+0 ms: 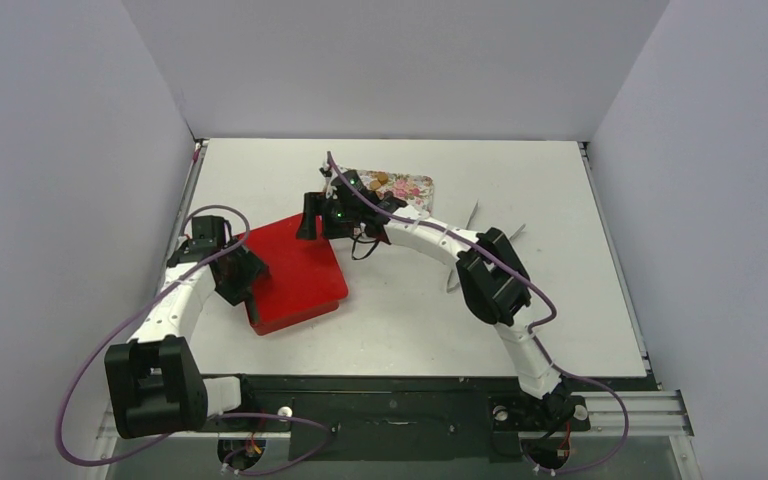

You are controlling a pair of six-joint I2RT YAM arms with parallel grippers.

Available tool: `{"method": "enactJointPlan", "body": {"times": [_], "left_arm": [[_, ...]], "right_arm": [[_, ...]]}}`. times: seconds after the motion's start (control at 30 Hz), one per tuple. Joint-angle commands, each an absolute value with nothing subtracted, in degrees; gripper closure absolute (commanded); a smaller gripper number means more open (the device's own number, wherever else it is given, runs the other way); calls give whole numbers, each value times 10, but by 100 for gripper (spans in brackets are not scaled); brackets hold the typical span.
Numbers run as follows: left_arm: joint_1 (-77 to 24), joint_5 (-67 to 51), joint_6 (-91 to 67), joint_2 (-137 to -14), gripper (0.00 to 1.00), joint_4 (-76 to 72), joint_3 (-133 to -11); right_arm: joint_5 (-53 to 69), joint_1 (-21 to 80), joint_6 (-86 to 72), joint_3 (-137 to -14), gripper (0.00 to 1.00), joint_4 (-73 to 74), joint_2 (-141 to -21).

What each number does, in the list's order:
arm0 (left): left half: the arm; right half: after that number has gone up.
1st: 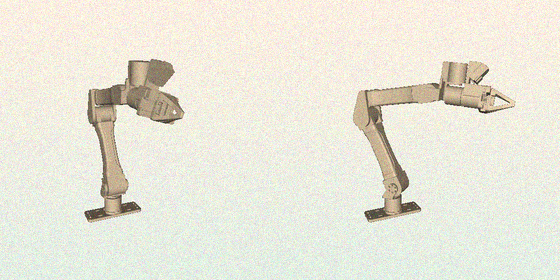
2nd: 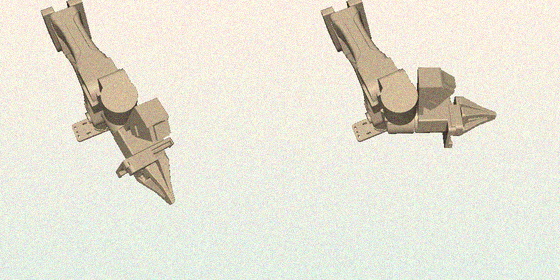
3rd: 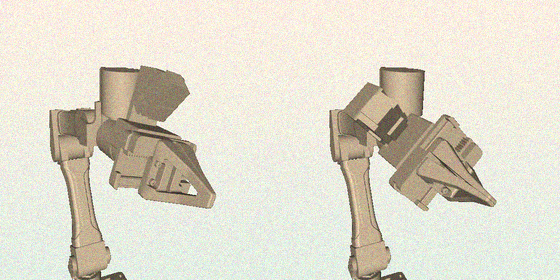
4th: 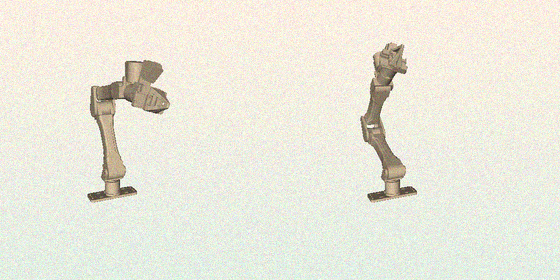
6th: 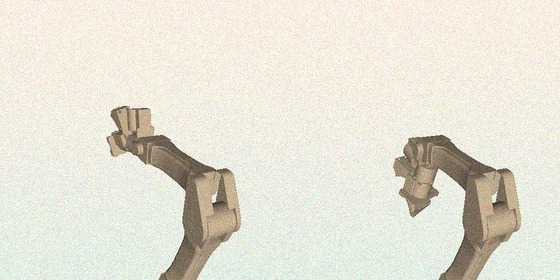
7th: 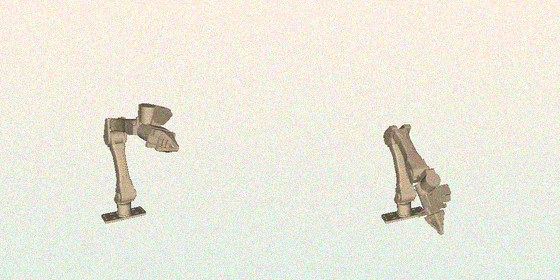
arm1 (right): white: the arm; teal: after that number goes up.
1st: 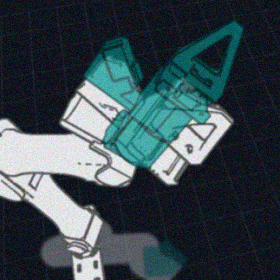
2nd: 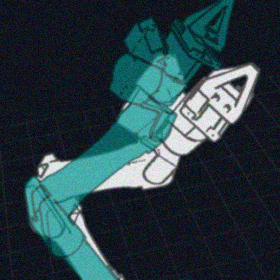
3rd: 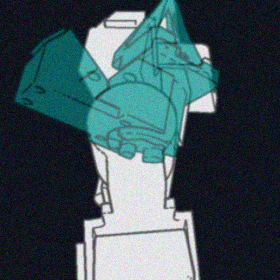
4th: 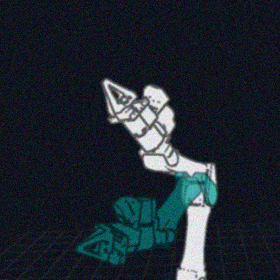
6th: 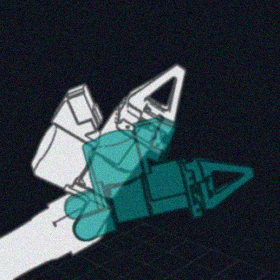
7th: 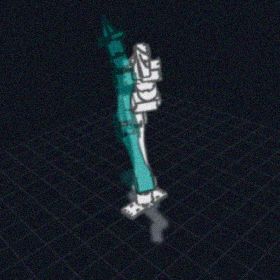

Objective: Pack the chocolate
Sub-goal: Close the box lid on the packing box, then pick up the box lid from the center of the board.

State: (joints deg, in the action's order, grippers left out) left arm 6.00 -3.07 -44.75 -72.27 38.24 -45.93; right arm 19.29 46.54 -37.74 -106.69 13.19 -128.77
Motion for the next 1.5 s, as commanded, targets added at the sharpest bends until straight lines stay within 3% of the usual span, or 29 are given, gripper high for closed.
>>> {"method": "enactJointPlan", "body": {"times": [0.0,0.73,1.47], "left_arm": [[61,-11,-443,-730,40,359,-487],[61,-27,-441,-750,36,301,-488],[62,-50,-440,-745,48,277,-503]], "right_arm": [[197,454,-366,-1075,31,132,-1234],[191,440,-381,-1050,29,124,-1277],[210,450,-428,-1064,46,94,-1296]]}}
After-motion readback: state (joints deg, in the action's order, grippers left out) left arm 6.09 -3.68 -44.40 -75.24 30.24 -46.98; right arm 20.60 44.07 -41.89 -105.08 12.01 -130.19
